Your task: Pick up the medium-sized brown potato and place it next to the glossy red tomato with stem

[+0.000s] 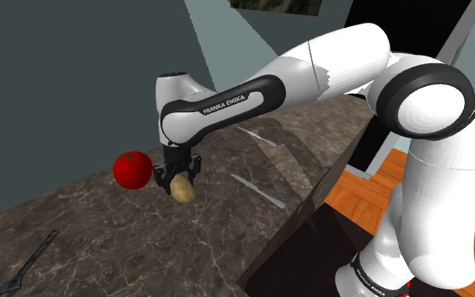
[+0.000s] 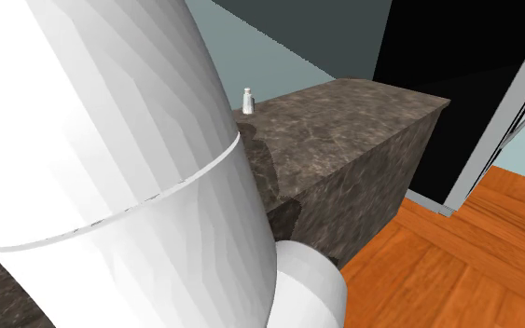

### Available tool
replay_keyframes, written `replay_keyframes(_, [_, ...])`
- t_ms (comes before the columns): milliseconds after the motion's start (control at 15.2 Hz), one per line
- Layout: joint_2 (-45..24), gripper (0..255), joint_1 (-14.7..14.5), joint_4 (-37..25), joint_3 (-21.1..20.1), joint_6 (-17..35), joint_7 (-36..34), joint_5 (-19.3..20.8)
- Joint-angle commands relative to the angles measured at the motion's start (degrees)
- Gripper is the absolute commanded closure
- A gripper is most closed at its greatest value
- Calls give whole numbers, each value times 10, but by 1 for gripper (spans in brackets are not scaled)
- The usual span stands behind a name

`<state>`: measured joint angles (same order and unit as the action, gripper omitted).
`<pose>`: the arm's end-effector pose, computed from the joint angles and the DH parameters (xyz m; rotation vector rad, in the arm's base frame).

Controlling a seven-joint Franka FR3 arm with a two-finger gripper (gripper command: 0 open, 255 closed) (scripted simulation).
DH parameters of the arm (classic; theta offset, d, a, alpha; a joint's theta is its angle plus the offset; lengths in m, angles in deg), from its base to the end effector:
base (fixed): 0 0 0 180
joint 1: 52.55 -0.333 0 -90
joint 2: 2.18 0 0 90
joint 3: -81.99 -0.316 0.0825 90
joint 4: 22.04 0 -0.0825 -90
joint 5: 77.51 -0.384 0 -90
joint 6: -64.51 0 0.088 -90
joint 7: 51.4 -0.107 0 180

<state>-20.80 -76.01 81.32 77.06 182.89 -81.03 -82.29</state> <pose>0.5536 0.3001 0.3614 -3.0787 0.1035 0.1582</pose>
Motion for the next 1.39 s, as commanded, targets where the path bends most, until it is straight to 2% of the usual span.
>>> replay_keyframes(0, [-5, 255, 0, 9, 0, 14, 2, 0])
replay_keyframes(198, [-15, 255, 0, 18, 0, 33, 3, 0])
replay_keyframes(726, [-15, 255, 0, 17, 0, 32, 3, 0])
replay_keyframes(792, [-15, 0, 0, 17, 0, 32, 3, 0])
replay_keyframes(1122, [-15, 0, 0, 17, 0, 32, 3, 0])
replay_keyframes(1320, [6, 0, 3, -13, 1, -19, 3, 0])
